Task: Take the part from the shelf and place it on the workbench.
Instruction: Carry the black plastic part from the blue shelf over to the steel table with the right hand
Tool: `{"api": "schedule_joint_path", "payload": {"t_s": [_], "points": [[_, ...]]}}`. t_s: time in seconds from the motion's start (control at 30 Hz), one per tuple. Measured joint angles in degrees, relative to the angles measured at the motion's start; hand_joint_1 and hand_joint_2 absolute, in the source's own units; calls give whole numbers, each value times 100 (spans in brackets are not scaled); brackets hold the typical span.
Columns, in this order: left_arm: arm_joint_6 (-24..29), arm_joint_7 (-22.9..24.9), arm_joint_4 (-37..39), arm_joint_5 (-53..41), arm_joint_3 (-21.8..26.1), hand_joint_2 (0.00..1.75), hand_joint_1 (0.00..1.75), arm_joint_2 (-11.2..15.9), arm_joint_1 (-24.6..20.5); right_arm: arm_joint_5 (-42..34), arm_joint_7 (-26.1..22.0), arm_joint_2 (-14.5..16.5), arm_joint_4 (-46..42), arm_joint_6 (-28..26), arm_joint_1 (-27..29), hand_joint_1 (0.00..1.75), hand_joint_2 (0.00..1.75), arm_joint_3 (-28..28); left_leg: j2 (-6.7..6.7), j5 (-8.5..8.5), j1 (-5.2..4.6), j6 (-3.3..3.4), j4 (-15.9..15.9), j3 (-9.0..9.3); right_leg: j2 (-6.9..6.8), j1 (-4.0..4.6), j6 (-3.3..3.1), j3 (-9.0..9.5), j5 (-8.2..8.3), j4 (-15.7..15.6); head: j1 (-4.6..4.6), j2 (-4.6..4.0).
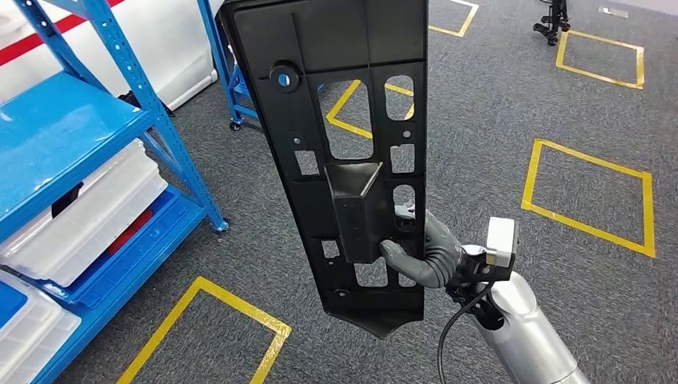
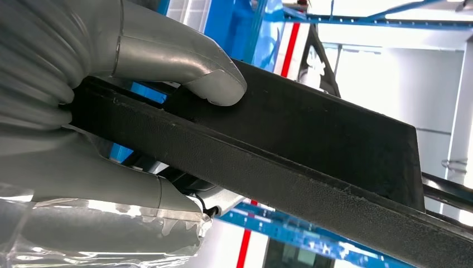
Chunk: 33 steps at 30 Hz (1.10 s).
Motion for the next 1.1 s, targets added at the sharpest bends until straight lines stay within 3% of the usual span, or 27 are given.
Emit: {"api": "schedule_joint_path", "payload": {"t_s": [0.07, 0.1, 0.17, 0.23, 0.3, 0.37, 0.4, 0.43, 0.5, 0.57, 0.6, 0.67, 0.7, 0.77, 0.83, 0.9, 0.93, 0.97, 1.03, 1.1], "points": [[1, -7, 0, -3, -1, 175, 0, 4, 6, 1, -2, 0, -1, 1, 0, 171, 175, -5, 92, -60, -23, -74, 32, 20, -155, 41, -60, 303, 138, -569, -1, 0], [3, -11, 0, -4, -1, 175, 0, 6, 8, 1, -5, 0, -1, 2, 3, 171, 175, -8, 134, -87, -38, -111, 36, 24, -171, 68, -102, 335, 112, -643, -1, 0], [9, -16, 0, -6, 0, 175, 0, 7, 8, 0, -20, -1, -2, 3, 16, 171, 175, -22, 204, -130, -36, -177, 33, 57, -50, 80, -184, 323, 102, -647, 0, 0], [13, -22, 0, -10, 0, 175, 0, 7, 5, 0, -44, -9, -3, 10, 18, 171, 175, -37, 66, -289, -11, -232, 213, 18, 55, 69, -257, 332, 105, -669, -1, 0], [13, -30, 0, -7, 1, 175, 0, 7, -13, 0, -61, -17, -3, 19, 12, 171, 175, -42, -162, -647, -8, -247, 836, -258, 141, 69, -314, 340, 105, -677, -1, 0], [10, -35, 0, 3, 3, 175, 0, 7, -62, 3, -65, -17, -2, 28, 14, 171, 175, -41, -231, -933, -23, -237, 1595, -621, 245, 96, -341, 344, 97, -668, 0, 0], [9, -36, 0, 6, 3, 175, 0, 7, -82, 7, -65, -17, -2, 31, 14, 171, 175, -40, -238, -924, -27, -225, 1761, -709, 310, 109, -348, 350, 91, -661, 0, 0], [9, -33, 0, 6, 3, 175, 0, 7, -90, 13, -66, -17, -4, 32, 14, 171, 175, -39, -244, -798, -28, -205, 1705, -699, 380, 120, -350, 359, 86, -654, 0, 0], [13, -27, 0, 5, 3, 175, 0, 7, -66, 21, -67, -17, -20, 30, 14, 171, 175, -38, -381, -326, -27, -146, 1026, -453, 530, 127, -342, 378, 74, -641, 0, 0], [20, -26, 0, 6, 7, 175, 0, 7, -36, 25, -79, -17, -42, 19, 8, 171, 175, -36, -621, -44, -19, -98, 384, -223, 669, 128, -301, 360, 80, -616, 0, 0], [24, -28, 0, 8, 9, 175, 0, 7, -29, 26, -87, -17, -51, 8, 11, 171, 175, -36, -693, -26, -23, -83, 245, -179, 725, 117, -268, 336, 92, -613, 0, 0], [30, -31, 0, 8, 12, 175, 0, 4, -38, 29, -101, -17, -64, -13, 21, 171, 175, -39, -641, -42, -28, -47, 164, -138, 822, 98, -187, 299, 130, -631, 0, 0], [30, -30, 0, 7, 12, 175, 0, 0, -41, 31, -110, -14, -73, -20, 30, 171, 175, -43, -583, -17, -23, -10, 134, -121, 770, 100, -156, 284, 126, -624, 0, 0], [31, -29, 0, 4, 12, 175, 0, -7, -35, 34, -137, -2, -90, -28, 27, 171, 175, -49, -446, 29, -6, 67, 66, -87, 511, 119, -117, 150, -45, -348, 0, 0], [33, -22, 0, 3, 13, 175, 0, -7, -15, 40, -167, 12, -99, -39, 34, 171, 175, -50, -312, 34, -25, 100, 53, -79, 275, 101, -90, -179, -382, 342, 0, 0], [33, 0, 0, -1, 14, 175, 0, -2, -8, 47, -190, 17, -100, -50, 68, 171, 175, -50, -181, 21, -38, 101, 58, -77, 230, 66, -59, -448, -531, 893, 0, 0], [33, 11, 0, -4, 14, 175, 0, 0, -8, 51, -199, 17, -101, -53, 83, 171, 175, -50, -116, 11, -40, 96, 60, -70, 213, 55, -49, -437, -456, 878, 0, 0], [33, 19, 0, -8, 14, 175, 0, 2, -8, 55, -209, 17, -105, -53, 93, 171, 175, -50, -53, -4, -40, 85, 64, -56, 179, 48, -46, -301, -291, 627, 0, 0], [33, 24, 0, -17, 14, 175, 0, 3, -5, 59, -224, 19, -128, -54, 93, 171, 175, -52, 57, -48, -54, 46, 74, -18, -43, 79, -71, 131, 15, -177, 0, 0], [33, 26, 0, -22, 14, 175, 0, 6, 5, 59, -234, 23, -162, -56, 88, 171, 175, -55, 153, -94, -81, -13, 83, 4, -190, 135, -137, 351, 85, -614, 0, 0]]}}
